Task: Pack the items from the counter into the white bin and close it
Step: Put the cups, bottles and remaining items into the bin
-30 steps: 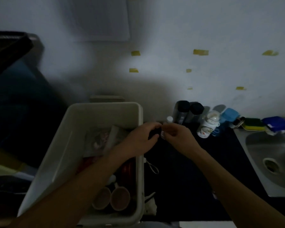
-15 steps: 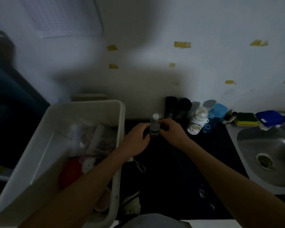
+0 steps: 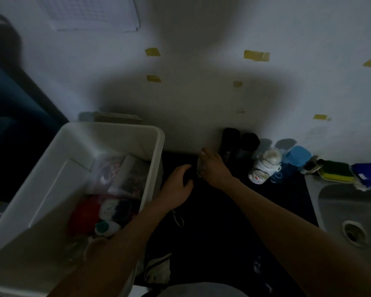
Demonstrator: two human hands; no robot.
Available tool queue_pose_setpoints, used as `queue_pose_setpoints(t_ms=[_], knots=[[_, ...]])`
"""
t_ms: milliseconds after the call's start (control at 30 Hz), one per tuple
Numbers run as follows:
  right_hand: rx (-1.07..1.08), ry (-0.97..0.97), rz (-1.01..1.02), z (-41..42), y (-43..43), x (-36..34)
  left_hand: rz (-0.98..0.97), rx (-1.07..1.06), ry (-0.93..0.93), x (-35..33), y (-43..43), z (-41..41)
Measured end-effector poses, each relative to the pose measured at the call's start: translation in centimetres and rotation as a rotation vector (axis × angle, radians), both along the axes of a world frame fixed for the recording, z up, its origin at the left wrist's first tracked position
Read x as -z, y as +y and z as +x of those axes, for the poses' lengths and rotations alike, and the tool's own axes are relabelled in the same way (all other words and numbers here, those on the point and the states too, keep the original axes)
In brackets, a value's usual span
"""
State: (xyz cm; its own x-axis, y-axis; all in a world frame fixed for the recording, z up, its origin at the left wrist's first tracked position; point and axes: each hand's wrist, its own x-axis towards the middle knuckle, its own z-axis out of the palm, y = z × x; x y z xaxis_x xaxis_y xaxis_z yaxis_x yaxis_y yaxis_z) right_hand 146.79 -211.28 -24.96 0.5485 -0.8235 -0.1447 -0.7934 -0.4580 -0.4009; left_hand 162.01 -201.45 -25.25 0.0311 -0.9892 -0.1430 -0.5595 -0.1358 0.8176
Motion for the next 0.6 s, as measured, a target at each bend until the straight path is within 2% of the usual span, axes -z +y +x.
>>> queue_pose_setpoints(t_ms=[200, 367, 500, 600], knots=[[0.014, -0.045, -0.174, -1.2, 1.4, 1.2, 0.038, 0.014, 0.04, 0.3, -0.1, -0.6], [0.072, -0.135, -0.153, -2.2, 2.6, 1.1, 0.033, 0.148, 0.041, -0.1, 1.0, -1.1], [0.129, -0.253, -0.159, -2.8, 3.9, -0.1, -0.02, 0.196, 0.106, -0.5, 1.3, -1.4], [0.14, -0.337, -0.156, -3.7, 4.8, -1.8, 0.016, 0.27, 0.16, -1.3, 1.6, -1.6]])
